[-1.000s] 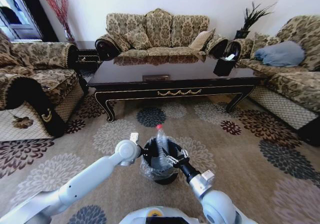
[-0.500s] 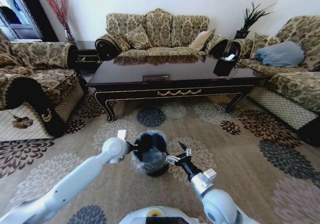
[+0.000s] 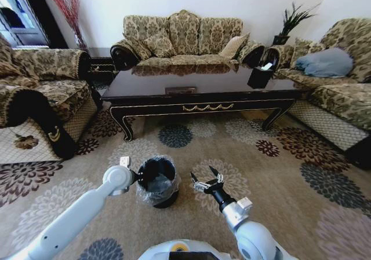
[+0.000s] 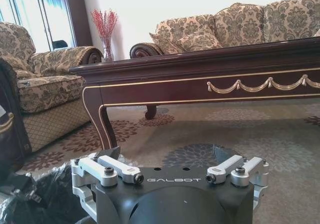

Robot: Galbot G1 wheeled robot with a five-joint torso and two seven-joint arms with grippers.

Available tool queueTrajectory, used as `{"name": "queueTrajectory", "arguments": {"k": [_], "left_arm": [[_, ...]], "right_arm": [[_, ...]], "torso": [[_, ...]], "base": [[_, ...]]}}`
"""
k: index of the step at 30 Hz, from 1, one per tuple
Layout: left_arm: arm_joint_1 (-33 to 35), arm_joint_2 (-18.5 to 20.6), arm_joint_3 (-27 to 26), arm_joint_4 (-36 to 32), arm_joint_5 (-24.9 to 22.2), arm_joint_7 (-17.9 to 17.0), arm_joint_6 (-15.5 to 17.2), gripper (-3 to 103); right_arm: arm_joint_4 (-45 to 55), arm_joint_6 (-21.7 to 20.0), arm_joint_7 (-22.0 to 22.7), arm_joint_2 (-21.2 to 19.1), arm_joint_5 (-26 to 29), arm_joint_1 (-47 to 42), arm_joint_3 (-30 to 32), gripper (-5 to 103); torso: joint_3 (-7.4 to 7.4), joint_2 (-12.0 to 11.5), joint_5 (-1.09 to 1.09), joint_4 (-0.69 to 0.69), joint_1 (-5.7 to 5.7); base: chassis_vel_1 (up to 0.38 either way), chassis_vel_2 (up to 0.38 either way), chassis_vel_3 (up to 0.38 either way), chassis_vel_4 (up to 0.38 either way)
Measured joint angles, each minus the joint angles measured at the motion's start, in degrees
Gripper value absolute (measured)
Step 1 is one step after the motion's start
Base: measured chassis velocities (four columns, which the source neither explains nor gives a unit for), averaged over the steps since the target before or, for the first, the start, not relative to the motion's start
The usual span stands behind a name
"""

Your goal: Move to the front of the table and pick up the trash from the floor, then place it into the trash bin.

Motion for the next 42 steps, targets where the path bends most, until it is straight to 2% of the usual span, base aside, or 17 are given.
{"name": "queueTrajectory", "arguments": {"k": [9, 12, 14, 16, 17, 21, 23, 24, 30, 32, 33, 35, 37, 38, 40, 41, 42], "left_arm": [[1.91, -0.22, -1.19, 0.04, 1.39, -0.05, 0.0, -3], [2.32, -0.21, -1.53, -0.6, 1.52, -0.07, -0.02, 13], [2.39, -0.18, -1.57, -0.85, 1.51, -0.01, -0.02, 13], [2.56, 0.03, -1.65, -1.35, 1.77, 0.02, -0.02, 24], [2.56, 0.03, -1.65, -1.35, 1.77, 0.02, -0.02, 24], [3.18, 0.85, -2.48, -2.91, 2.25, 0.1, -0.02, 45], [3.36, 1.04, -2.7, -3.29, 2.33, 0.18, -0.01, 45], [3.65, 1.34, -3.03, -3.85, 2.61, 0.31, -0.01, 51], [8.27, 3.9, -8.89, -10.3, 6.54, 2.41, 0.0, 78], [8.79, 4.06, -9.68, -11.09, 6.94, 2.89, 0.0, 78], [9.85, 4.37, -11.61, -12.56, 9.27, 4.78, 0.01, 88], [10.38, 4.45, -12.67, -12.89, 12.12, 6.85, -0.01, 88], [12.29, 4.17, -15.03, -13.2, 17.97, 10.73, -0.93, 98], [16.18, 3.19, -19.15, -14.28, 24.35, 15.12, -2.81, 99], [23.15, 1.23, -24.8, -15.92, 32.72, 21.08, -5.13, 100], [23.15, 1.23, -24.8, -15.92, 32.72, 21.08, -5.13, 100], [25.68, 0.43, -26.68, -16.37, 35.36, 23.37, -5.74, 100]], "right_arm": [[-0.19, 0.29, -0.05, 0.33, -0.7, -0.62, -0.25, 100], [-0.13, 0.32, -0.04, -0.05, -0.55, -0.63, -0.1, 100], [-0.09, 0.32, -0.04, -0.18, -0.47, -0.59, 0.0, 100], [0.03, 0.32, 0.02, -0.33, -0.24, -0.52, 0.25, 100], [0.03, 0.32, 0.02, -0.33, -0.24, -0.52, 0.25, 100], [0.37, 0.23, 0.2, -0.33, -0.17, -0.82, 0.44, 100], [0.38, 0.22, 0.27, -0.33, -0.17, -0.87, 0.48, 100], [0.4, 0.18, 0.41, -0.32, -0.17, -0.95, 0.58, 100], [0.61, 0.5, 1.3, 0.64, -0.3, -2.11, 3.44, 100], [0.65, 0.62, 1.33, 0.88, -0.28, -2.48, 4.11, 100], [0.83, 1.08, 1.31, 1.75, -0.36, -3.92, 6.3, 100], [0.81, 1.62, 1.09, 2.51, -0.9, -4.97, 7.88, 100], [0.41, 2.93, 0.73, 4.09, -2.0, -6.06, 10.06, 100], [-0.06, 3.65, 0.52, 5.7, -2.29, -6.62, 11.44, 100], [-0.54, 4.02, 0.16, 6.85, -1.64, -7.13, 12.44, 100], [-0.54, 4.02, 0.16, 6.85, -1.64, -7.13, 12.44, 100], [-0.69, 4.11, -0.03, 7.01, -1.41, -7.27, 12.63, 100]], "torso": [[0.0, 0.0, 0.01, 0.0, 0.0], [-0.01, 0.0, 0.03, 0.01, 0.0], [-0.01, 0.0, 0.03, 0.01, 0.0], [0.0, 0.0, 0.01, 0.0, 0.0], [0.0, 0.0, 0.01, 0.0, 0.0], [0.0, 0.0, 0.01, 0.0, 0.0], [-0.01, 0.0, 0.01, 0.0, 0.0], [0.0, 0.0, 0.01, 0.0, 0.0], [0.0, 0.0, 0.01, 0.02, 0.0], [0.0, 0.0, 0.01, 0.02, 0.0], [0.0, 0.0, 0.01, 0.02, 0.0], [0.0, 0.0, 0.01, 0.01, 0.0], [0.0, 0.0, 0.0, -0.04, 0.0], [0.0, 0.0, 0.01, -0.04, 0.0], [0.0, 0.0, 0.01, -0.01, 0.0], [0.0, 0.0, 0.01, -0.01, 0.0], [0.0, 0.0, 0.0, 0.0, 0.0]], "base": [[0.0, 0.0, 0.0, 0.0], [0.0, 0.0, 0.0, 0.0], [0.0, 0.0, 0.0, 0.0], [0.0, 0.0, 0.0, 0.0], [0.0, 0.0, 0.0, 0.0], [0.0, 0.0, 0.0, 0.0], [0.0, 0.0, 0.0, 0.0], [0.0, 0.0, 0.0, 0.0], [0.0, 0.0, 0.0, 0.0], [0.0, 0.0, 0.0, 0.0], [0.0, 0.0, 0.0, 0.0], [0.0, 0.0, 0.0, 0.0], [0.0, 0.0, 0.0, 0.0], [0.0, 0.0, 0.0, 0.0], [0.0, 0.0, 0.0, 0.0], [0.0, 0.0, 0.0, 0.0], [0.0, 0.0, 0.0, 0.0]]}}
